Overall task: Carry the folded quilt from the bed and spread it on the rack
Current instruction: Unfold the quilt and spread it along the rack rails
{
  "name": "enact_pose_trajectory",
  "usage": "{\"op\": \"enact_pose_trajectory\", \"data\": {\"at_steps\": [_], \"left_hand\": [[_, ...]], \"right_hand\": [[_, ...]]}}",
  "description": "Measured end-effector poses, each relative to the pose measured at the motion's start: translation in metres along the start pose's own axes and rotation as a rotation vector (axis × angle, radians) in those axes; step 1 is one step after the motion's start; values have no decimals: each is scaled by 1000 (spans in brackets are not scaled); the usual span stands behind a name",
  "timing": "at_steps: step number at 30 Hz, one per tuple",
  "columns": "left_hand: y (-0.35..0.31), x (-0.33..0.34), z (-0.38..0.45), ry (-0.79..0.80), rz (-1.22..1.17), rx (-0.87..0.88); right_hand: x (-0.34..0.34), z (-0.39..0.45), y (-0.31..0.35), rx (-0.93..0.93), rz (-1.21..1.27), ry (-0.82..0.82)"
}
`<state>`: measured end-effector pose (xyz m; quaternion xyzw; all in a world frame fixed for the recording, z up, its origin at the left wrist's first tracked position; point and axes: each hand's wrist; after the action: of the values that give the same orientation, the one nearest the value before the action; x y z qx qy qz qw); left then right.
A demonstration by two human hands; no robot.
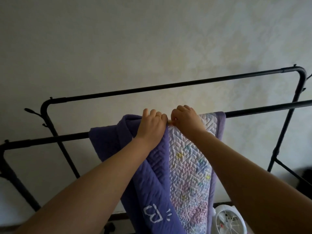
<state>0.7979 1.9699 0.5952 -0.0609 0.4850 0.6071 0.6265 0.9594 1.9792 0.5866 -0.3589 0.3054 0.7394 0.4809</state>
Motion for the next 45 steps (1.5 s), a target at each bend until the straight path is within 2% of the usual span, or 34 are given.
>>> {"op": "enact_pose_trajectory", "data": {"at_steps": [6, 15, 20, 26, 30, 36, 38, 41, 45], "left_hand": [[-8, -17, 13, 119, 10, -203], [-59, -42, 43, 195, 82, -388], [-87, -54, 64, 218, 91, -455], [-90, -65, 65, 268, 94, -522], [-78, -64, 51, 312, 130, -588], [-87, -69, 51, 316, 76, -565], [-96, -72, 57, 251, -16, -539], [-112, -75, 62, 151, -149, -421], [-128, -71, 62, 84, -218, -283]], "right_hand": [[-5, -5, -34, 20, -59, -40], [-51, -45, -156, 143, -119, -107], [-82, -73, -223, 259, -155, -138], [-102, -84, -261, 499, -193, -213], [-103, -83, -259, 629, -174, -204], [-101, -79, -225, 653, -135, -122], [-97, -83, -216, 596, -88, -110], [-85, -85, -189, 417, -10, -70], [-68, -71, -145, 233, 11, 37]]}}
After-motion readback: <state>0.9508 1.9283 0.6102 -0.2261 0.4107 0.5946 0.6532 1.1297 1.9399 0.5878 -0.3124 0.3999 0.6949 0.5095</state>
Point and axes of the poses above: each hand's wrist, its own z-axis towards the middle knuckle, its own x-axis out of the palm, y = z × x, and after that the axes turned 5 degrees about y, right-handed
